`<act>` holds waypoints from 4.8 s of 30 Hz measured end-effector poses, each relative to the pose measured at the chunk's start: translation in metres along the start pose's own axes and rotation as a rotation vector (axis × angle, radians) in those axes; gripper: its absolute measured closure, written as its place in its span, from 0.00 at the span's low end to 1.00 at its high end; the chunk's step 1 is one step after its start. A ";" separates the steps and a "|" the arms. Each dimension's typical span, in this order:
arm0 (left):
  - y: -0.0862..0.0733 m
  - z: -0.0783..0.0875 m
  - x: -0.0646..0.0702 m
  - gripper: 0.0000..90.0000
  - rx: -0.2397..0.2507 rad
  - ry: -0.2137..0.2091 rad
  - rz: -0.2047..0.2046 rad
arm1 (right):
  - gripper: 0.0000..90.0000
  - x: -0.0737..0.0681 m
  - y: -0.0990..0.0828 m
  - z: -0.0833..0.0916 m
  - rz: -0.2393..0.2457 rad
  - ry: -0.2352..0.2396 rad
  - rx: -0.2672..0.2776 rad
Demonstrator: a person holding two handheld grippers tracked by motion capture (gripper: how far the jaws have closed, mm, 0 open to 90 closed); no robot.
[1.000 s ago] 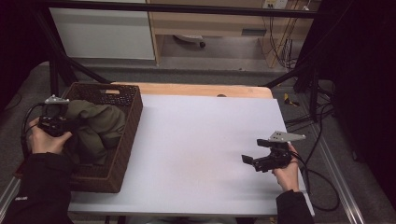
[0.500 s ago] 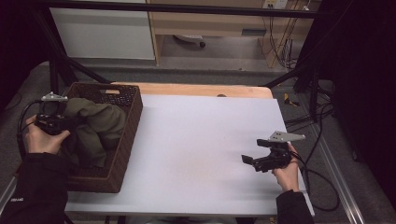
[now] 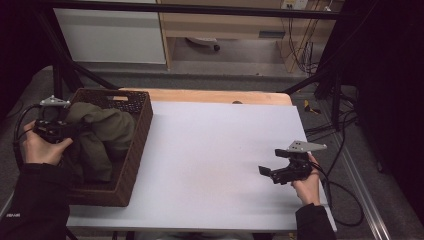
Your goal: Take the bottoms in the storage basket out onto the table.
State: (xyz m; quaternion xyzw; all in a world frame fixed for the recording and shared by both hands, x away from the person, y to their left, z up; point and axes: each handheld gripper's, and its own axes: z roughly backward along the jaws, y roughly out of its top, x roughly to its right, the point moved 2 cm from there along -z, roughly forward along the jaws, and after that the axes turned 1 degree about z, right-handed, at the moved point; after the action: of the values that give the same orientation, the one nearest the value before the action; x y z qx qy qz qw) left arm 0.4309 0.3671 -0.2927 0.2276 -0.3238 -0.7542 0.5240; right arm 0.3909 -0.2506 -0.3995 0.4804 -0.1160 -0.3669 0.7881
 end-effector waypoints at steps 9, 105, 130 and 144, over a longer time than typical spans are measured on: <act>0.005 0.007 0.004 0.86 0.006 -0.002 -0.018 | 0.01 0.000 0.000 0.001 0.003 0.000 0.002; 0.048 0.081 0.016 0.87 0.108 -0.030 -0.081 | 0.01 0.000 0.000 0.000 0.001 0.002 0.001; 0.062 0.089 0.031 0.88 0.131 -0.058 -0.109 | 0.01 0.000 0.000 0.000 -0.001 0.001 0.000; 0.070 0.090 0.041 0.88 0.139 -0.070 -0.127 | 0.01 0.000 0.000 0.001 0.001 0.002 0.003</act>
State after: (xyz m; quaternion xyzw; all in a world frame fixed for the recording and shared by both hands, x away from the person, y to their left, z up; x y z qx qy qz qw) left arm 0.4001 0.3340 -0.1798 0.2570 -0.3783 -0.7692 0.4462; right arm 0.3906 -0.2509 -0.3990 0.4818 -0.1159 -0.3661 0.7877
